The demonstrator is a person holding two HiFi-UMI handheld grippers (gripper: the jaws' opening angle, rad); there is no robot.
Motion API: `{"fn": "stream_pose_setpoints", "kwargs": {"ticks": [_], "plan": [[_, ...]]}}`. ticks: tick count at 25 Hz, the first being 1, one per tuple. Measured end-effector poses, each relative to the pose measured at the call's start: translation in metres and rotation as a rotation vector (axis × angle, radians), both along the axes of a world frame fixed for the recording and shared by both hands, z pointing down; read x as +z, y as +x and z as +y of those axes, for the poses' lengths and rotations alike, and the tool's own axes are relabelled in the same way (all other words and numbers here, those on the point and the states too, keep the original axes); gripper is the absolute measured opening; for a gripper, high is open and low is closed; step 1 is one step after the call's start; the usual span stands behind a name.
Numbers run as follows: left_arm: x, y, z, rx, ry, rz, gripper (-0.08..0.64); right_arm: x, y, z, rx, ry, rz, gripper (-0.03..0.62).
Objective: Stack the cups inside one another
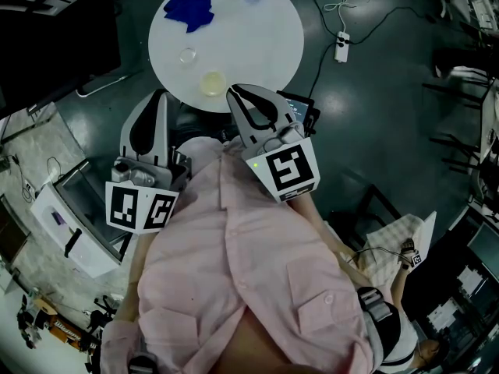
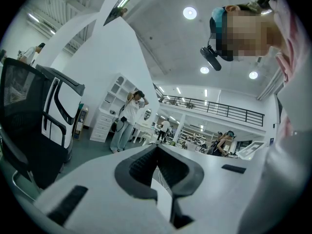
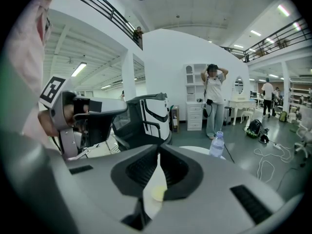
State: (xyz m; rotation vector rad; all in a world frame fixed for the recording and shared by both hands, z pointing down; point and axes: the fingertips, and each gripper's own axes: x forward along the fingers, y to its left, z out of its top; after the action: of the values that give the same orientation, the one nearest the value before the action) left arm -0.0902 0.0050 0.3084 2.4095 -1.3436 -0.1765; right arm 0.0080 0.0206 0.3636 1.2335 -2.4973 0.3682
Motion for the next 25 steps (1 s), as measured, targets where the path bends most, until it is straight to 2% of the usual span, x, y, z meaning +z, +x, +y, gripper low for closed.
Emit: {"fn": "stream_pose_setpoints", "kwargs": {"ticks": [25], "plan": [[0.001,-0.005,0.015,-0.003,0.008,0.018,0.009,0.002,-0.002,0.016,0.003,0.0,0.008,0.037]]}}
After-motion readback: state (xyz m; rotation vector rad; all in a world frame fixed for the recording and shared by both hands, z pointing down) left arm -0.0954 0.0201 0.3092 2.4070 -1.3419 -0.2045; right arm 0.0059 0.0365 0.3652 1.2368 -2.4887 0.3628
